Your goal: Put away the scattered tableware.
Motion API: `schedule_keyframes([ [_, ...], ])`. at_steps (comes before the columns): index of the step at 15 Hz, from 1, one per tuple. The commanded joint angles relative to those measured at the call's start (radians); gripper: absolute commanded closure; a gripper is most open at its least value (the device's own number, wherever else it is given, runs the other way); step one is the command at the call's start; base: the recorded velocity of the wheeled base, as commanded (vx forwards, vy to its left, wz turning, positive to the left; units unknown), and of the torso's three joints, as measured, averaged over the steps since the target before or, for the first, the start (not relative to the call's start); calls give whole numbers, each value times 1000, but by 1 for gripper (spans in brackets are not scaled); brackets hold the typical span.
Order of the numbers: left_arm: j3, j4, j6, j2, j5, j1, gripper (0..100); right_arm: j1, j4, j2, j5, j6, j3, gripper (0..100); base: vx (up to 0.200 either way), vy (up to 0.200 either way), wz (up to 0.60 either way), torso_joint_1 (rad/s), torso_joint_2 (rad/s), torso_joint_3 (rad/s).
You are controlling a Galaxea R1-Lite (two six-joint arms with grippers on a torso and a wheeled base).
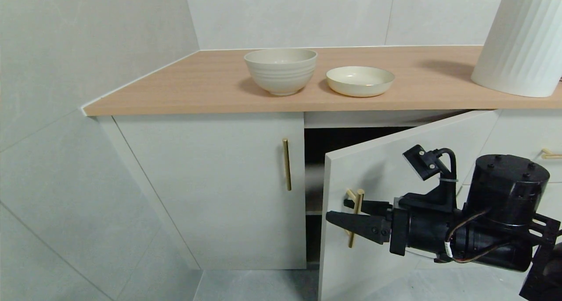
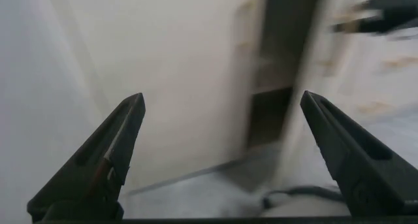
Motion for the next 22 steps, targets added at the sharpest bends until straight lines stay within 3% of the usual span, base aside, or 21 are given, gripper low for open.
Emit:
schedule_keyframes([
  [1, -226, 36, 8, 349, -215, -2, 0, 2, 0, -2, 2, 0, 0, 0, 0, 0, 0, 0, 0, 0],
  [2, -277, 34, 28, 478, -287, -3, 0, 6, 0, -2, 2, 0, 0, 0, 0, 0, 0, 0, 0, 0],
  [3, -303, 31, 74, 575, -335, -11, 0, 8, 0, -2, 2, 0, 0, 0, 0, 0, 0, 0, 0, 0],
  [4, -323, 13, 151, 681, -359, -41, 0, 14, 0, -4, 1, 0, 0, 0, 0, 0, 0, 0, 0, 0],
  [5, -330, -6, 178, 744, -358, -69, 0, 14, 0, -4, 1, 0, 2, 0, 0, 0, 0, 0, 0, 0],
  [6, -335, -96, 177, 871, -358, -137, 0, 15, 0, -2, 2, 0, 2, 0, 0, 0, 0, 0, 0, 0],
  [8, -329, -187, 149, 984, -358, -181, 0, 15, 0, -4, 2, 0, 2, 0, 0, 0, 0, 0, 0, 0],
  [9, -320, -282, 88, 1099, -358, -224, 0, 17, 0, -4, 2, -5, 2, 0, 0, 0, 0, 0, 0, 0],
  [10, -310, -342, 46, 1179, -358, -258, 0, 20, 0, -4, 2, -15, 6, 0, 0, 0, 0, 0, 0, 0],
  [12, -275, -457, 10, 1280, -358, -282, 0, 20, 0, 1, 2, -26, 6, 0, 0, 0, 0, 0, 0, 0],
  [13, -247, -556, -29, 1339, -354, -291, 0, 20, 0, 4, 2, -26, 8, 0, 0, 0, 0, 0, 0, 0],
  [15, -220, -647, -112, 1374, -350, -325, 0, 22, 0, 4, 2, -26, 8, 0, 0, 0, 0, 0, 0, 0],
  [16, -209, -672, -130, 1377, -350, -337, 0, 22, 0, 3, 2, -26, 8, 0, 0, 0, 0, 0, 0, 0],
  [21, -197, -684, -131, 1372, -321, -344, 0, 22, 0, 4, 2, -26, 8, 0, 0, 0, 0, 0, 0, 0],
  [22, -195, -684, -131, 1369, -321, -347, 100, 22, 0, 6, 2, -26, 8, 0, 0, 0, 0, 0, 0, 0],
])
